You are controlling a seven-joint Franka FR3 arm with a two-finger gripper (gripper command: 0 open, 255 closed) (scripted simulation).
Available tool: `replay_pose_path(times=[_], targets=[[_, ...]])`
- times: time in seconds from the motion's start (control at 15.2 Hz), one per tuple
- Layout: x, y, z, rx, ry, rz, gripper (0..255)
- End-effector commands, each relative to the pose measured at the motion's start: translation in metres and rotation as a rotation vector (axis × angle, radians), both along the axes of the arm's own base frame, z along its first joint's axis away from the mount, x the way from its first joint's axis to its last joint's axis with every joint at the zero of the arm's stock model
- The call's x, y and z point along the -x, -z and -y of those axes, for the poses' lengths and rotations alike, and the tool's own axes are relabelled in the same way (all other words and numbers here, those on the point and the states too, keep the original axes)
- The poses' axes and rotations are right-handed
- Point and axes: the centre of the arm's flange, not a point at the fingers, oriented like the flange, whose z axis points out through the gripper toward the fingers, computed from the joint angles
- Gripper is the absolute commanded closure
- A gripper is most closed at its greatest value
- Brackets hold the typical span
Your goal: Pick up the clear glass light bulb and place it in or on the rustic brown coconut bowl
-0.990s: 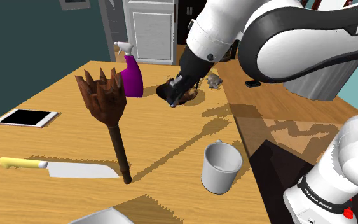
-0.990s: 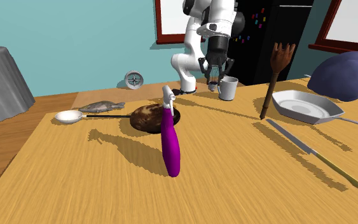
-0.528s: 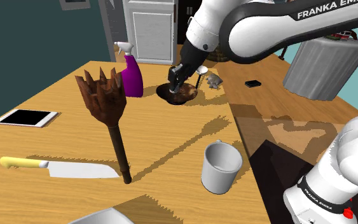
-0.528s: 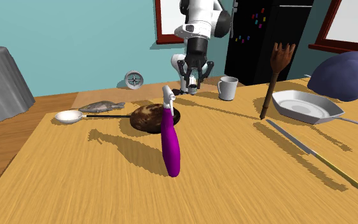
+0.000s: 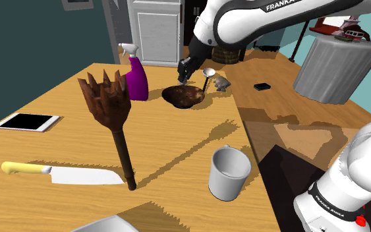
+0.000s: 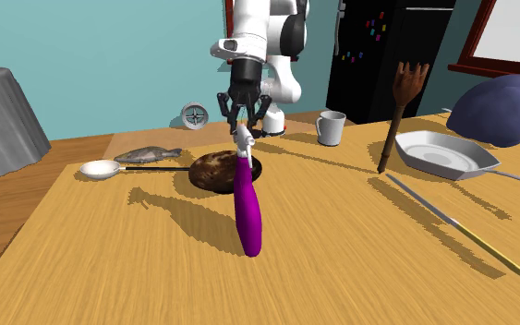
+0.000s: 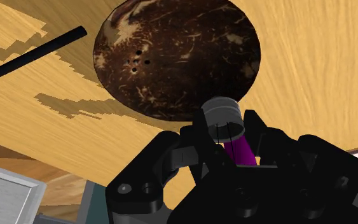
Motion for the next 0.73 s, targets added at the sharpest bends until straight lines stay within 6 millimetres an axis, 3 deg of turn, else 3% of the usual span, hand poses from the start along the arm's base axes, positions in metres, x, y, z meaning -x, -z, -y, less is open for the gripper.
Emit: replay_pose_path(times=[0.0,0.07,0.66], targets=[[-0.018,0.002,0.022,0.001,-0.001,0.001,255],[-0.028,0.002,0.032,0.001,-0.001,0.001,255],[-0.028,0.05,0.032,0.001,-0.001,0.001,255]])
